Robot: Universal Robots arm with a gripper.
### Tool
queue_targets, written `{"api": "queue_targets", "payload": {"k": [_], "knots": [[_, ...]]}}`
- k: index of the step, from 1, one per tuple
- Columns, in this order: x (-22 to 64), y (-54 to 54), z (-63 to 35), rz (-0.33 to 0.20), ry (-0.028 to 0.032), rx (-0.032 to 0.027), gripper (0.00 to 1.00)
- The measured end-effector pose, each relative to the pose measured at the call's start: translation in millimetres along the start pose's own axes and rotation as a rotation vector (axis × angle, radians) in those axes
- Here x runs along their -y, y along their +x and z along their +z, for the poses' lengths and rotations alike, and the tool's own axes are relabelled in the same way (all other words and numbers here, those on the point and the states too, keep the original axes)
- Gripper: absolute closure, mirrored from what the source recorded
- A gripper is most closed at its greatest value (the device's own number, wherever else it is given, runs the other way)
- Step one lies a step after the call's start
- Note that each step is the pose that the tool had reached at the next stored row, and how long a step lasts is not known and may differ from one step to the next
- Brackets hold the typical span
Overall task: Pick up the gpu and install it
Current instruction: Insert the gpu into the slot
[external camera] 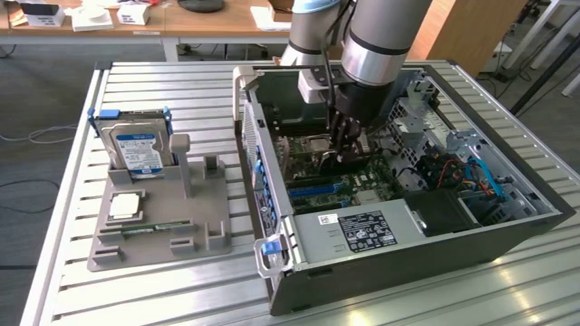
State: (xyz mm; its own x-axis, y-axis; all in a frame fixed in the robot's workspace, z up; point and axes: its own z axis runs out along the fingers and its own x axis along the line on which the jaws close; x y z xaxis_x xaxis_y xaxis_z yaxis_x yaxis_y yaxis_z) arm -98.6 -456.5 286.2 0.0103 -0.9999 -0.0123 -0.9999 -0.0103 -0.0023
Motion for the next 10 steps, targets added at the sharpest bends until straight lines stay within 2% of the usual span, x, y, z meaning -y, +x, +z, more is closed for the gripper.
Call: {"api": "queue_targets", "payload": {"k": [3,10], "knots": [[-4.3,-0.1,0.0,0.0,0.0005,-0.0002,0.73],[-4.7,0.1,2.7,0.0,0.0006,-0.0003,0.73]]}}
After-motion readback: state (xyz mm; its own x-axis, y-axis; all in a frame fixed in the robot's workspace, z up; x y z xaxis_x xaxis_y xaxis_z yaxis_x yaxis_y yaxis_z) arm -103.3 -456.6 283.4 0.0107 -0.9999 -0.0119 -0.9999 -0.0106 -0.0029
